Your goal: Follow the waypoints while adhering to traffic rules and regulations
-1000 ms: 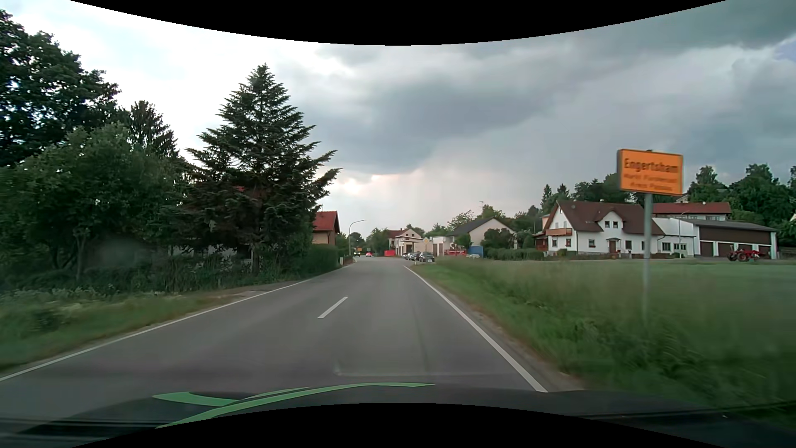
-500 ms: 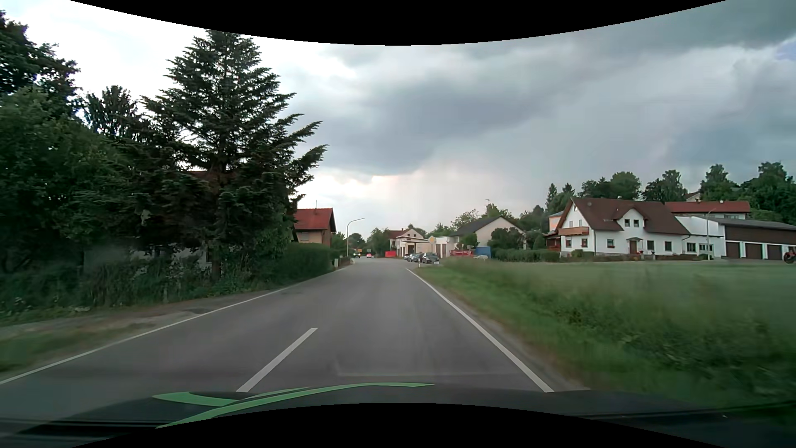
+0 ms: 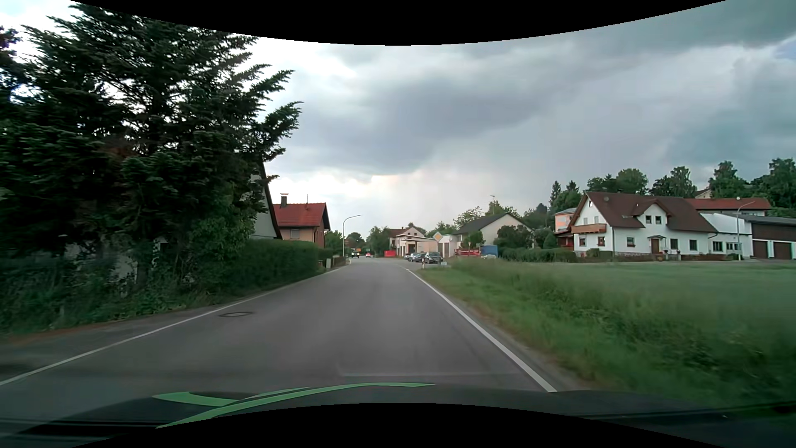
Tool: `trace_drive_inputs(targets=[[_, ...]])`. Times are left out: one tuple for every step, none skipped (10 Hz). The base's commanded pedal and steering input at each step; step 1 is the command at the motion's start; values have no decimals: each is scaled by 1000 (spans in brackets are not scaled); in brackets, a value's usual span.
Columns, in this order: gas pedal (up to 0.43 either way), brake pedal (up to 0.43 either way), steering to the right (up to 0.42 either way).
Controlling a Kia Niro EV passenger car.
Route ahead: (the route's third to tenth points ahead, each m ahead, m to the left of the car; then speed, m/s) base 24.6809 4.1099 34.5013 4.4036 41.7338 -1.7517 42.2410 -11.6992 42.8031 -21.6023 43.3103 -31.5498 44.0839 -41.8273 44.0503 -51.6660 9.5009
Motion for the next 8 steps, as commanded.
trace_drive_inputs(targets=[[0, 49, 1], [0, 55, 2], [0, 61, 2], [0, 61, 1], [0, 61, 2], [0, 61, 1], [0, 67, 2], [0, 73, 2]])
